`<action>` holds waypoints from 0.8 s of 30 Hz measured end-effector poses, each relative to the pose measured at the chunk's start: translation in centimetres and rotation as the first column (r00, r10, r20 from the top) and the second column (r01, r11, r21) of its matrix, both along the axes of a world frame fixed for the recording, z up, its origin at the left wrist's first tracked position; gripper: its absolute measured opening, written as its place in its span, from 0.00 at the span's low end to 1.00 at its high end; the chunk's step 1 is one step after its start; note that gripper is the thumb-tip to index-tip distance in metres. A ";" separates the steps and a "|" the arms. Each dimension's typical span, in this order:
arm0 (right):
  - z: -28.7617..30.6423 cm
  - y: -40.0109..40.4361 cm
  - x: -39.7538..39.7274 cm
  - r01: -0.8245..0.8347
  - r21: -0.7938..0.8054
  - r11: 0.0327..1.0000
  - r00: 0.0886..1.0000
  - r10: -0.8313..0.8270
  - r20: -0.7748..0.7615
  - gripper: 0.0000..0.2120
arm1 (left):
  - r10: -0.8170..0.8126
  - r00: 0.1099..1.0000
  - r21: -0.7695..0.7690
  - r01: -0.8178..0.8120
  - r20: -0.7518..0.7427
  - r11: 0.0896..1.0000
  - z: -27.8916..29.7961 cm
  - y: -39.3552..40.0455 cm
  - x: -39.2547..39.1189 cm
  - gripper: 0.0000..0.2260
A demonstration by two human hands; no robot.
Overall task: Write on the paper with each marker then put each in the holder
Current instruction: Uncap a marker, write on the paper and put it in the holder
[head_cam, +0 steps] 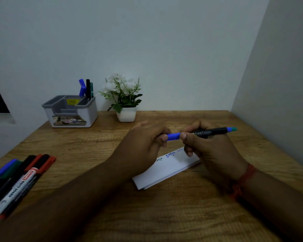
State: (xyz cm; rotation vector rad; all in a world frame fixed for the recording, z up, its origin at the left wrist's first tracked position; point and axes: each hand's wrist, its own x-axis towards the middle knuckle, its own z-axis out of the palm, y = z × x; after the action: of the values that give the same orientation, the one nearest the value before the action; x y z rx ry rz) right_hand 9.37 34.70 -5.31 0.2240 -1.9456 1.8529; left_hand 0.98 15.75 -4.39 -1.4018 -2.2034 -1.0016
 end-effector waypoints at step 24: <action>9.7 -15.0 -17.2 0.142 0.841 0.523 0.965 -0.261 0.000 0.07 | 0.687 0.670 -0.474 -0.719 -0.280 0.508 1.3 -20.2 -9.9 0.37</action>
State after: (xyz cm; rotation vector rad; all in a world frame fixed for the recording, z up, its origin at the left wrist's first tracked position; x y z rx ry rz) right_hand -7.84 19.69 4.39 0.1461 -2.6852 0.6442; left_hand -8.96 -4.43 -3.07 -0.4910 -2.7520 -0.0032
